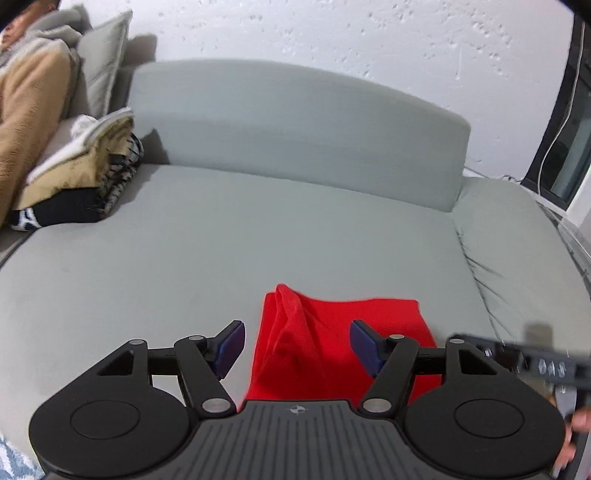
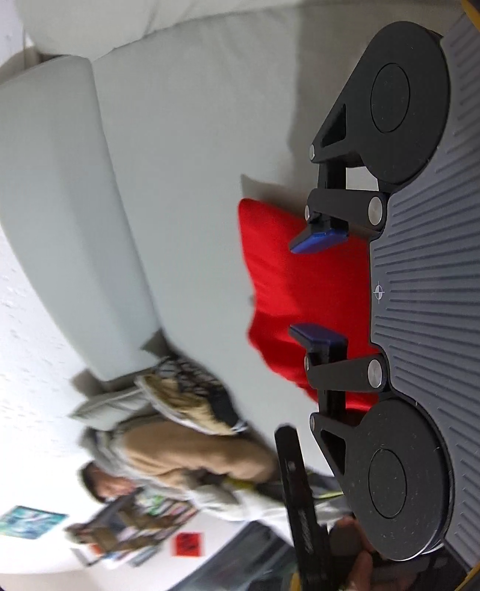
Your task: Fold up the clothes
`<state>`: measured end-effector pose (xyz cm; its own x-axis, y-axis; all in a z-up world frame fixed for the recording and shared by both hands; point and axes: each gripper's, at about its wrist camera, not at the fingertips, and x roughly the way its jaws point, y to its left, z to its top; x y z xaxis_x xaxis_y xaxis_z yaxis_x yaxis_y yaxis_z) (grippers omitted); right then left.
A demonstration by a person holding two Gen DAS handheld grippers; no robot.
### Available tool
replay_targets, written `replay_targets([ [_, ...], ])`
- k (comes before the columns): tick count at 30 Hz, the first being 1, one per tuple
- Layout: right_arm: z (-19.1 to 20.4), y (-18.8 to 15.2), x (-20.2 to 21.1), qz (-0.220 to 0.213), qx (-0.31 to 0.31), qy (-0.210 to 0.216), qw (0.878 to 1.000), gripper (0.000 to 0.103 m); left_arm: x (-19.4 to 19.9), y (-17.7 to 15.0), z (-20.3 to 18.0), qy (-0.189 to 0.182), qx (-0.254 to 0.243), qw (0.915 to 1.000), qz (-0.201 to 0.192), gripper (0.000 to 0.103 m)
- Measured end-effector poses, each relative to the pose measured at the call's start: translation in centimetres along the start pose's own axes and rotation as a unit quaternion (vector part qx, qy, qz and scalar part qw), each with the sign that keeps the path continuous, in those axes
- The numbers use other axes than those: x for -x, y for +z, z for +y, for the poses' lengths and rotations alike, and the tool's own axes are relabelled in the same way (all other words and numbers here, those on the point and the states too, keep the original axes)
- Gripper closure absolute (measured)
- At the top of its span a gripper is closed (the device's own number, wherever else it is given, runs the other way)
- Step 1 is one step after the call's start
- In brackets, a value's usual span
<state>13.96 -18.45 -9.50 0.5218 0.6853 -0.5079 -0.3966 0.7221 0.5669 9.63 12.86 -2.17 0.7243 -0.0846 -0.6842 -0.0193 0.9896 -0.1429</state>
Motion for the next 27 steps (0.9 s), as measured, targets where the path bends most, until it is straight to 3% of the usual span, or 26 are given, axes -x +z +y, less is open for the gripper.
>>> replay_targets([
  [3,-0.5,-0.6,-1.5,-0.004,-0.011,-0.007,1.000,0.070,-4.0,1.3,0.3,0.011,-0.017,0.9994,0.028,0.042],
  [6,-0.8,0.0,-2.5,-0.003,0.008,-0.011,1.000,0.070,-7.3,2.3,2.2,0.002,0.035,0.9977,0.059,0.051],
  [10,-2.6,0.5,-3.2,0.001,-0.036,-0.016,0.999,0.070,-10.3,2.8,3.9,-0.031,0.090,0.9913,0.091,0.060],
  [13,-3.2,0.5,-3.5,0.000,-0.050,-0.021,0.999,0.070,-11.3,2.6,4.6,-0.045,0.096,0.9900,0.093,0.101],
  [16,-3.1,0.5,-3.8,0.002,-0.042,-0.031,0.999,0.070,-9.7,2.4,4.8,-0.073,0.076,0.9942,0.022,0.102],
  [18,-2.9,0.4,-4.0,0.002,-0.035,-0.039,0.999,0.070,-9.3,2.1,4.9,-0.070,0.068,0.9952,0.004,0.102],
  [21,-2.9,0.2,-4.3,0.005,-0.028,-0.053,0.998,0.070,-10.1,1.3,4.9,-0.039,0.049,0.9979,0.014,0.101],
  [24,-2.9,0.0,-4.3,0.007,-0.020,-0.065,0.998,0.068,-11.0,0.9,5.3,-0.017,0.065,0.9967,0.047,0.093],
  [27,-2.6,0.1,-4.1,0.000,-0.007,-0.075,0.997,0.064,-9.6,1.2,5.2,0.010,0.076,0.9953,0.059,0.070],
])
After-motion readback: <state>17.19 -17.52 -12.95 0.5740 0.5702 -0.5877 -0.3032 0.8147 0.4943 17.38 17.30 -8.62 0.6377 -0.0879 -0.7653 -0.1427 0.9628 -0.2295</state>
